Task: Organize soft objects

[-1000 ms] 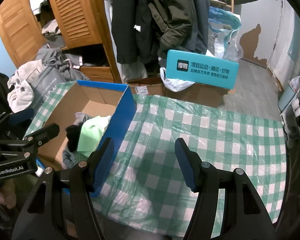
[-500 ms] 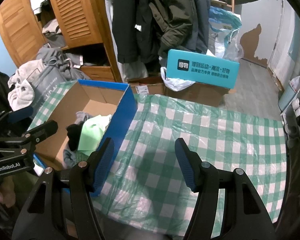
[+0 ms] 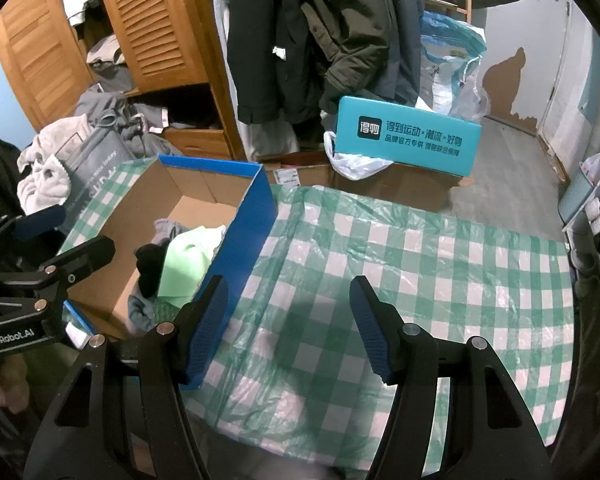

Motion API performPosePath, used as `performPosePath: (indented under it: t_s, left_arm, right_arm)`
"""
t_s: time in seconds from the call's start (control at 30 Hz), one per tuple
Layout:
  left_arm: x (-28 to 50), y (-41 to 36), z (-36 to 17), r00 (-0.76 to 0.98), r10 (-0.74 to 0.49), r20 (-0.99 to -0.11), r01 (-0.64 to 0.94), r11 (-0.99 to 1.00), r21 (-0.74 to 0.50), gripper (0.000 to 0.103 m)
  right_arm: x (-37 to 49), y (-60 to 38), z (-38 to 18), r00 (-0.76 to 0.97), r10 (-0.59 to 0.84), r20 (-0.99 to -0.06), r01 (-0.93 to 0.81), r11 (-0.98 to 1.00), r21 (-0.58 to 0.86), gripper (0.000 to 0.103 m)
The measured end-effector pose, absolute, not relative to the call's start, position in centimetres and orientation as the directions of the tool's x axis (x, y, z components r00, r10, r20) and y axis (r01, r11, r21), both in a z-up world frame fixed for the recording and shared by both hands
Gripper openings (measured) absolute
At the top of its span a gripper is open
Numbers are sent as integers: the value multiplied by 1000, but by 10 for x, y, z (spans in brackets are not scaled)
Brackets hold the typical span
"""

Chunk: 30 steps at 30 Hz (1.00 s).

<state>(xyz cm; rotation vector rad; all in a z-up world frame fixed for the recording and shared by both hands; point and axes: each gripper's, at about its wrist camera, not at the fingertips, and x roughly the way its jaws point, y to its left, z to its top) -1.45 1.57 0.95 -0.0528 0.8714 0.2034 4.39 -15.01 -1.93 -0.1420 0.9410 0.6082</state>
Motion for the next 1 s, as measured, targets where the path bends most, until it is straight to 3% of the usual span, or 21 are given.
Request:
performPosePath:
  t_s: [1.0]
  left_arm:
    - [-17,8,-2,602,170,-780,-177,981,76,92]
  right_arm:
    - [43,-152,-21,433,423,-796,-547,825,141,62]
